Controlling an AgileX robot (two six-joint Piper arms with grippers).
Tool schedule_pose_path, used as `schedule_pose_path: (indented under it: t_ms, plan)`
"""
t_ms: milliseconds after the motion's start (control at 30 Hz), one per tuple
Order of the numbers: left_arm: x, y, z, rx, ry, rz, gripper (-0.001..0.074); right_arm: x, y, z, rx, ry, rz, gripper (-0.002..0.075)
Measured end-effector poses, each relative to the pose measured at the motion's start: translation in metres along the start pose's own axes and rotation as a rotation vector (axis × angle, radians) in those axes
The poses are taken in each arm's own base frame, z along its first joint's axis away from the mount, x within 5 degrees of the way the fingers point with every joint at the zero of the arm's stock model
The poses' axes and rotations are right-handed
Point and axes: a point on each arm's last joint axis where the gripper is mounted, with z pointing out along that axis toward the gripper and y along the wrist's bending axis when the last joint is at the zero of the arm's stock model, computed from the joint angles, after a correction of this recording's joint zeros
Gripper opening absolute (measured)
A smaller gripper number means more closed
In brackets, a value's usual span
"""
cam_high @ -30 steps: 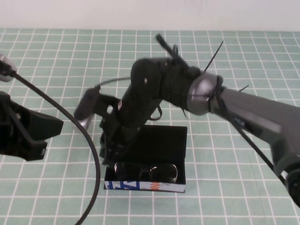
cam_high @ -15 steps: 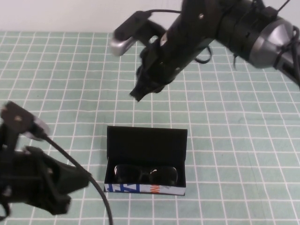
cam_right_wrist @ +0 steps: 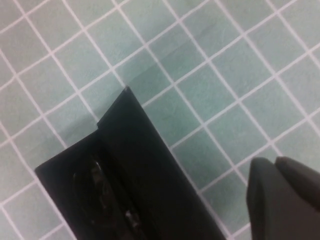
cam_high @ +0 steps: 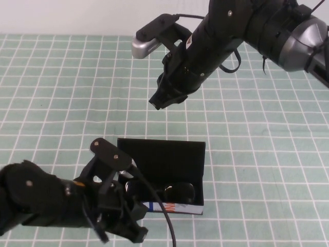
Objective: Return glasses to glasses case
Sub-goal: Close the glasses case
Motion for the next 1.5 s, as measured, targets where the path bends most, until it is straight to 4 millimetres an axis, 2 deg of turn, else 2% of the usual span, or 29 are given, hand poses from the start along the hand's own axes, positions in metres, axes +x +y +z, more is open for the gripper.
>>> schedule_pose_path:
  t_ms: [200,467,833,1200,1500]
  plan:
    - [0.001,0.010,0.017,-0.078,-0.004,-0.047,-0.0002,0.013,-0.018,0.021,-0.023,0.058,0.055,-0.0011]
    - [0.004,0.015,0.026,-0.101,0.017,-0.055,-0.0002,0.030,-0.041,0.050,-0.075,0.067,0.173,-0.0011]
    - [0.009,0.020,0.037,-0.119,0.050,-0.054,-0.0002,0.038,-0.047,0.082,-0.143,0.080,0.244,-0.0011]
    - [0.007,0.025,0.037,-0.166,0.021,-0.052,-0.0002,0.046,-0.039,0.080,-0.216,0.175,0.236,-0.0011]
    - [0.007,0.025,0.037,-0.166,0.021,-0.052,-0.0002,0.038,-0.030,0.079,-0.317,0.110,0.258,-0.0011]
